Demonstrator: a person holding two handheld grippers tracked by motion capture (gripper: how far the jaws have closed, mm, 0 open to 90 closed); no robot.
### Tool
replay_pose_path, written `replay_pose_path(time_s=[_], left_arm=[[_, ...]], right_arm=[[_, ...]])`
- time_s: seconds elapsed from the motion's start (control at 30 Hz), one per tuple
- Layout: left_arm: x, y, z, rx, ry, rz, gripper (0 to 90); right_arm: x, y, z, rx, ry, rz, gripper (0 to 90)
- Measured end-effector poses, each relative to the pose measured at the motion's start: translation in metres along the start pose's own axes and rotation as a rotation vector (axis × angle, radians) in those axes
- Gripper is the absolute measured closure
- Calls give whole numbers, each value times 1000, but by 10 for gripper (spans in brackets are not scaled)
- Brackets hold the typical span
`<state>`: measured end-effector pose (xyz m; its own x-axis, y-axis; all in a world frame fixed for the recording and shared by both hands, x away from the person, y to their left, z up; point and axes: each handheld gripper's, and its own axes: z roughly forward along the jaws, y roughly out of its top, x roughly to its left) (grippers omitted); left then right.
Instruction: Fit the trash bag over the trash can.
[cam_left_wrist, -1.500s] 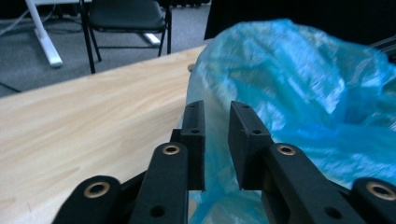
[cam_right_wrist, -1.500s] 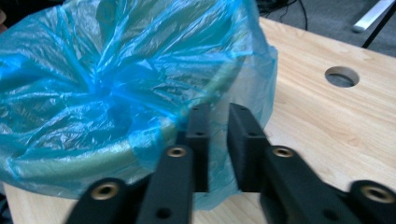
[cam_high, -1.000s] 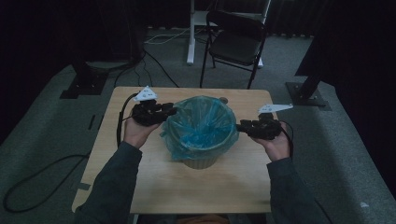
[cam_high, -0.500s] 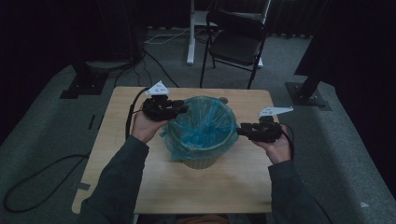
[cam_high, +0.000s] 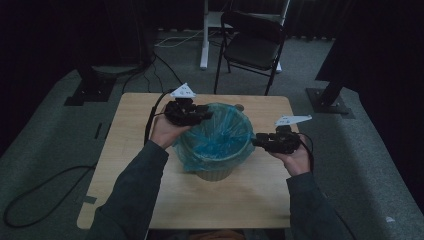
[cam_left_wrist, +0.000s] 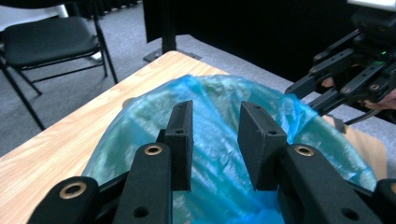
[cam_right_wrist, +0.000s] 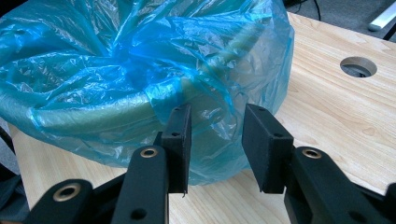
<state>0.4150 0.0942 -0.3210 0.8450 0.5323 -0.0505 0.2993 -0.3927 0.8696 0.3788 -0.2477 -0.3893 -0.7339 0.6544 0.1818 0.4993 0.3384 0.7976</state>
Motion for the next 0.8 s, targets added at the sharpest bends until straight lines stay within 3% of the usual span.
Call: replay_pose_path(time_s=[0.5, 0.8], left_arm=[[-9, 13, 23, 31, -72, 74, 631], [-11, 14, 38, 75, -80, 96, 625]], right_arm=[[0, -4, -1, 4, 2, 0, 624], [0, -6, 0, 10, 7, -2, 618]])
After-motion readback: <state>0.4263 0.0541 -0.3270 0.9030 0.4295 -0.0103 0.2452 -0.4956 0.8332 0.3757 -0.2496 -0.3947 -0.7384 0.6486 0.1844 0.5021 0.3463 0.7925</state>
